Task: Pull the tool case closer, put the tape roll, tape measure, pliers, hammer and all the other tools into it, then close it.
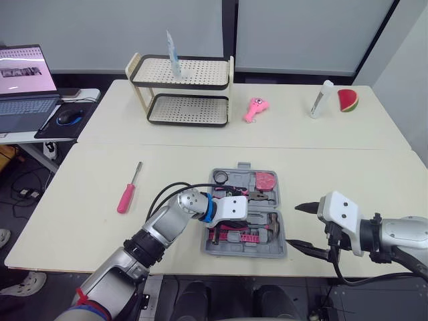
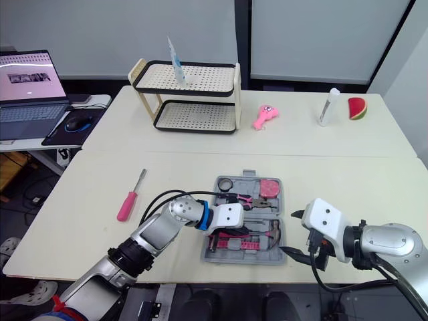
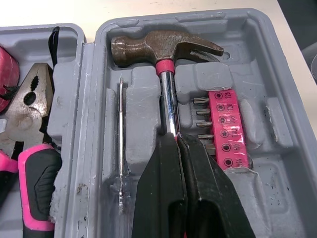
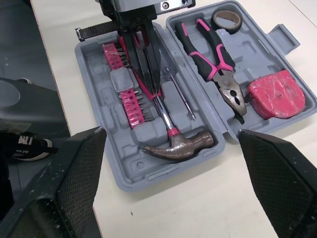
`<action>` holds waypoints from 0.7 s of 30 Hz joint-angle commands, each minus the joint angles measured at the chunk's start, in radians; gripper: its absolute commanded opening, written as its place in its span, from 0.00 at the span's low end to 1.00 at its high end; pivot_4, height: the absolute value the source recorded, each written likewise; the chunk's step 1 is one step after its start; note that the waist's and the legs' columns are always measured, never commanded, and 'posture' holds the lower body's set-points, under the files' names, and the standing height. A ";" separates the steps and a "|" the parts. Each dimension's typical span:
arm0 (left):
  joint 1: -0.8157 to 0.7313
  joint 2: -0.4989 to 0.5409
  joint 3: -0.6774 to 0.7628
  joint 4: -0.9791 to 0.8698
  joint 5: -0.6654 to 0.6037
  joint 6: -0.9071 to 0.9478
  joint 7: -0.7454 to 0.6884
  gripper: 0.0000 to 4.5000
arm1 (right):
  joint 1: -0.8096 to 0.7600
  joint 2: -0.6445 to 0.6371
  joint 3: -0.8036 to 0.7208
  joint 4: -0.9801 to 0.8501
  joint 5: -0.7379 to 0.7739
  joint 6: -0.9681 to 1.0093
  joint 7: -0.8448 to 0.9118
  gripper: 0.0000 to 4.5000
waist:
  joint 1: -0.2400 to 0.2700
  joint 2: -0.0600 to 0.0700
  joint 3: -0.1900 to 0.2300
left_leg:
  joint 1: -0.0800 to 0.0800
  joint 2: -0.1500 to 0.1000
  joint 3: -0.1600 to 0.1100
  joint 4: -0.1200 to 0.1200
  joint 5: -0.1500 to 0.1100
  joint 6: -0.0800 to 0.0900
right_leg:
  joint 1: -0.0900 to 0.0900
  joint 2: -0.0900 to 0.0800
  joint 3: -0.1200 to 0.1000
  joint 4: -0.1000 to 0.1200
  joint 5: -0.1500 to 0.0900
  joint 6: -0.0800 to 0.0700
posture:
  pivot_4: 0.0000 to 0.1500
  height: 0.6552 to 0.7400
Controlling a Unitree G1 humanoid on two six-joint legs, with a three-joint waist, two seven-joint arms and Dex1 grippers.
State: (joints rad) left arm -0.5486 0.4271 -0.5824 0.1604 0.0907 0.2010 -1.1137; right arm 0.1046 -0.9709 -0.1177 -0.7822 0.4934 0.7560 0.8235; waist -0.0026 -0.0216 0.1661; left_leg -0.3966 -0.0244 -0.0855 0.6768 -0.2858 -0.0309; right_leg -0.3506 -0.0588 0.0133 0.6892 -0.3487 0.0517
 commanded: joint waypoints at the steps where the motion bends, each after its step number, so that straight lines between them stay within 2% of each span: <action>1: 0.033 -0.003 -0.024 0.050 0.042 0.004 0.016 0.01 | -0.006 -0.002 -0.019 -0.037 0.009 -0.002 -0.007 1.00 | 0.000 0.000 0.000 | 0.000 0.000 0.000 0.000 0.000 0.000 | 0.000 0.000 0.000 0.000 0.000 0.000 | 1.00 0.95; 6: 0.040 -0.008 0.022 0.001 -0.004 0.025 0.012 0.01 | -0.005 -0.005 -0.015 -0.031 0.002 -0.015 -0.002 1.00 | 0.000 0.001 -0.001 | 0.001 0.000 0.000 0.000 0.000 0.000 | 0.002 0.000 0.000 0.000 0.000 0.000 | 1.00 0.95; 11: 0.074 0.049 0.186 -0.183 -0.158 0.117 -0.021 0.01 | -0.003 0.000 -0.018 -0.016 -0.012 -0.040 0.001 1.00 | -0.005 0.001 -0.001 | 0.000 0.001 0.000 0.000 0.000 0.000 | -0.001 0.000 0.000 0.001 0.000 0.000 | 1.00 0.95; 18: 0.200 0.158 0.547 -0.303 -0.386 0.195 0.042 0.01 | 0.027 0.019 -0.060 0.051 -0.078 -0.173 0.000 1.00 | -0.008 0.001 -0.001 | 0.000 0.001 0.000 0.000 0.000 0.000 | -0.001 0.001 0.001 0.001 0.000 0.000 | 1.00 0.95; 21: 0.278 0.173 0.736 -0.262 -0.400 0.186 0.180 0.01 | 0.066 0.051 -0.104 0.123 -0.174 -0.314 -0.035 1.00 | -0.006 0.001 -0.001 | 0.000 0.001 -0.001 -0.001 0.000 0.000 | -0.001 0.000 0.001 0.001 0.000 0.000 | 1.00 0.95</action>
State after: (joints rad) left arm -0.2908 0.5880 0.0514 -0.1052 -0.2872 0.3894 -1.0035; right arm 0.1586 -0.9293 -0.1731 -0.6818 0.3698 0.5273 0.8116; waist -0.0082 -0.0208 0.1654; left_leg -0.3964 -0.0233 -0.0862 0.6763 -0.2859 -0.0308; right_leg -0.3521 -0.0587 0.0139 0.6897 -0.3488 0.0517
